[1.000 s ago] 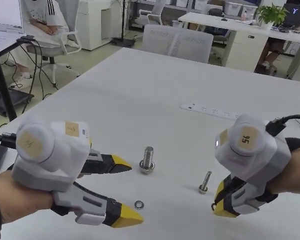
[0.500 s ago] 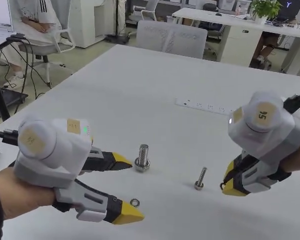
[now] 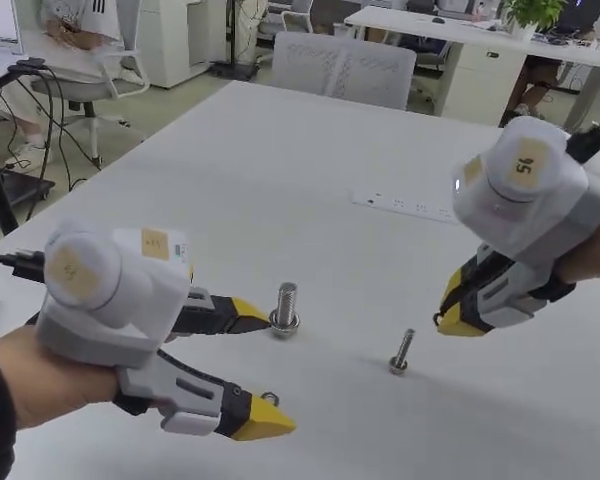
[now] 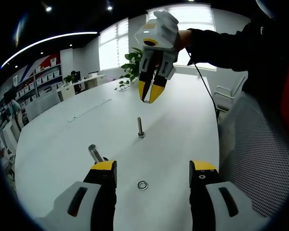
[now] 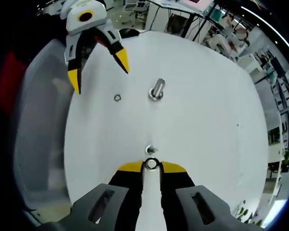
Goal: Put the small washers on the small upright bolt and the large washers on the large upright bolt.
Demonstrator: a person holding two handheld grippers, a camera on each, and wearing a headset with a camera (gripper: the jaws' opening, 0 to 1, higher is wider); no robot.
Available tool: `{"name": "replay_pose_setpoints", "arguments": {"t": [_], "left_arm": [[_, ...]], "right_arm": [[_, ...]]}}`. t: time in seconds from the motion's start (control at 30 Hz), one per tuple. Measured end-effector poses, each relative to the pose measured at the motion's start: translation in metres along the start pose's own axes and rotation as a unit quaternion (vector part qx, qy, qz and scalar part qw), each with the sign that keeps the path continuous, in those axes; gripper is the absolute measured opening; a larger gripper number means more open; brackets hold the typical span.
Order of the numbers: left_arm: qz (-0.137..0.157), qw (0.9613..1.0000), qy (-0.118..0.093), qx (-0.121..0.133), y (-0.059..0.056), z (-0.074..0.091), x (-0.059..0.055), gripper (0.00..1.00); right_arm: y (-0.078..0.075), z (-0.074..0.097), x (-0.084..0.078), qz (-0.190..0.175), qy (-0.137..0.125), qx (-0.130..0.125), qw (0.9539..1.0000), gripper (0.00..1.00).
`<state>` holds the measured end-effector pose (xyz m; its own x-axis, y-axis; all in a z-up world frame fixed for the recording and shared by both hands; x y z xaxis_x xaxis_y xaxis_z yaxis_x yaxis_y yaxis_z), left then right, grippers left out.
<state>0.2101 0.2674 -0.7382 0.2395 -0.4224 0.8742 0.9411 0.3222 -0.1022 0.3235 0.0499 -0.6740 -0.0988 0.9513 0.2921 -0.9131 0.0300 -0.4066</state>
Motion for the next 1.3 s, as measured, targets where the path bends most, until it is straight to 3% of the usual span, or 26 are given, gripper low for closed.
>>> {"name": "replay_pose_setpoints", "arguments": {"t": [0.13, 0.43, 0.83, 1.3], "left_arm": [[0.002, 1.0000, -0.001, 0.001, 0.001, 0.000, -0.001, 0.60], [0.008, 1.0000, -0.005, 0.002, 0.005, -0.001, -0.005, 0.60], [0.017, 0.9998, -0.006, 0.000, 0.011, -0.005, -0.009, 0.61], [0.025, 0.9997, -0.007, -0.003, 0.011, -0.009, -0.011, 0.62]], "right_arm": [[-0.008, -0.005, 0.005, 0.010, -0.002, 0.004, 0.9999, 0.14], [-0.011, -0.019, 0.008, 0.028, 0.008, 0.019, 0.9994, 0.14], [-0.012, -0.041, 0.004, 0.036, 0.019, 0.040, 0.9984, 0.14], [-0.008, -0.050, 0.001, 0.038, 0.023, 0.054, 0.9976, 0.14]]}}
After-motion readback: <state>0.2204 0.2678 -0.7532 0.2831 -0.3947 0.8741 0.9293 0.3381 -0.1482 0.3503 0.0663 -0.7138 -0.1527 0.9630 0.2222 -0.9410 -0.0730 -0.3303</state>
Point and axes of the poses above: the centre of the closed fingertips' face, and the gripper's own axes: z roughly backward along the fingers, y roughly to its left, x roughly out of its top, the point moved 10 cm from there along z, roughly backward along the fingers, and after that the axes turned 14 degrees about -x, right-handed, at the moved point
